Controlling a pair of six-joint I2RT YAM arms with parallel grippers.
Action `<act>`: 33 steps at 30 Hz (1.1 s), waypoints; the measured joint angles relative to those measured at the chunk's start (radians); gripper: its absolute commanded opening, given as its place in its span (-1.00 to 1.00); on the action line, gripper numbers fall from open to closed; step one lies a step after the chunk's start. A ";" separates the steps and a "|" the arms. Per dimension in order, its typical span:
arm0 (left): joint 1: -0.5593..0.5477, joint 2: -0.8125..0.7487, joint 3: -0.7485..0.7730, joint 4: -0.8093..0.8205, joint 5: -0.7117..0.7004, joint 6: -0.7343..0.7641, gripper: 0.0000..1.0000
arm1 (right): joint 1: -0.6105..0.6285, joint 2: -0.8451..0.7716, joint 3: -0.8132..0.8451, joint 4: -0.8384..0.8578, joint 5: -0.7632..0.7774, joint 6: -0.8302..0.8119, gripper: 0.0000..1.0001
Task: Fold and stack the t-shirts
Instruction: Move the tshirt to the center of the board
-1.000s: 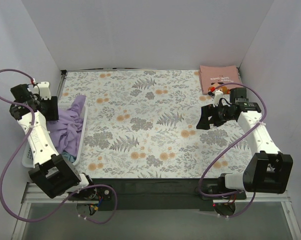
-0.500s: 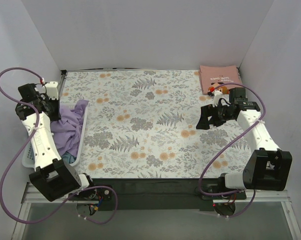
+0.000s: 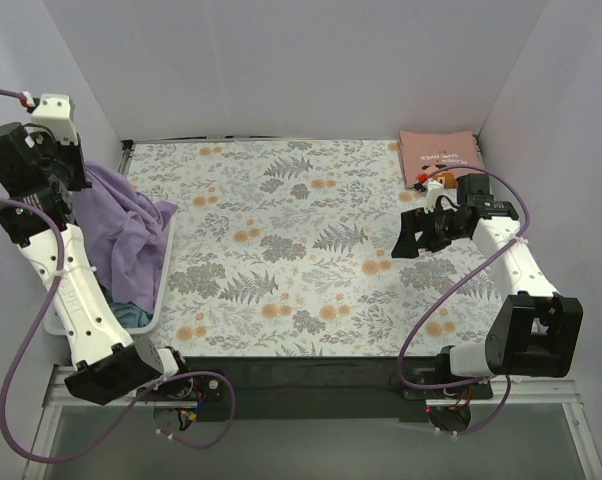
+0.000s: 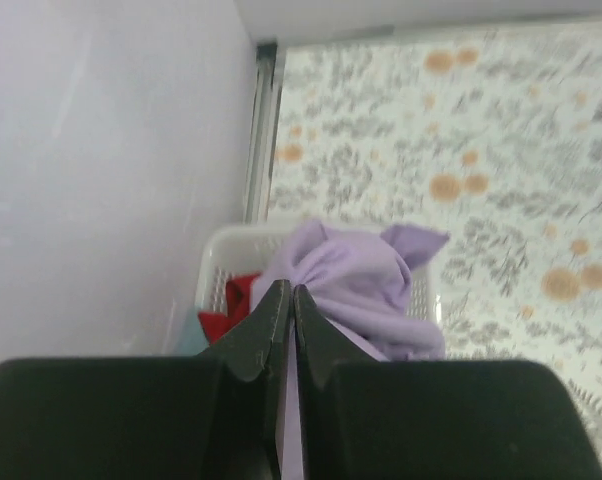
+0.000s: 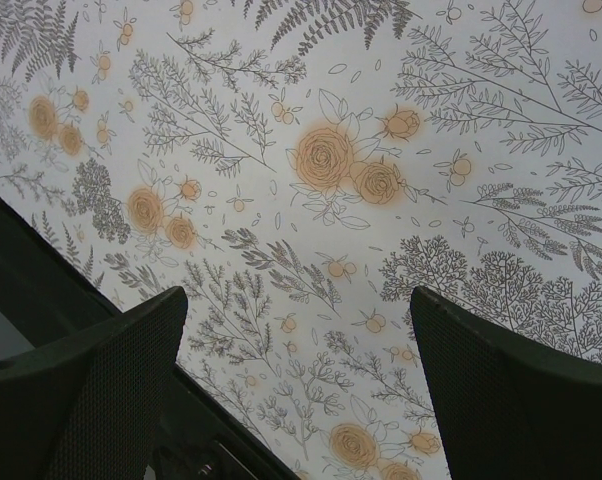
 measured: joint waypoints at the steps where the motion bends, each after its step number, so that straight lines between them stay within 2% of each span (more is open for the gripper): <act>1: 0.000 -0.002 0.034 0.018 0.018 -0.011 -1.00 | 0.001 0.001 0.000 0.000 0.000 0.000 0.97; 5: -0.009 0.005 0.155 0.069 0.132 -0.080 -1.00 | 0.002 0.005 0.001 0.000 0.000 0.000 0.97; 8: -0.056 0.055 0.289 0.123 0.232 -0.167 -1.00 | 0.003 0.012 0.008 -0.001 0.000 0.000 0.97; 14: -0.266 0.211 0.524 0.349 0.394 -0.418 -1.00 | 0.003 0.016 0.012 0.000 0.001 0.001 0.96; 17: -0.400 0.316 0.634 0.468 0.420 -0.526 -1.00 | 0.003 0.016 0.016 -0.001 0.003 0.000 0.97; 19: -0.504 0.361 0.646 0.527 0.415 -0.567 -1.00 | 0.003 0.016 0.020 -0.001 0.004 0.000 0.97; 23: -0.693 0.440 0.634 0.590 0.405 -0.608 -1.00 | 0.003 0.009 0.021 -0.001 0.019 0.000 0.97; 27: -0.773 0.451 0.541 0.649 0.418 -0.665 -1.00 | -0.004 -0.023 0.021 -0.001 0.045 0.000 0.97; 29: -0.777 0.413 0.410 0.703 0.423 -0.702 -1.00 | -0.026 -0.049 0.022 -0.001 0.052 0.000 0.97; 33: -0.755 0.263 0.047 0.769 0.436 -0.750 -1.00 | -0.084 -0.084 0.026 0.000 0.056 -0.001 0.97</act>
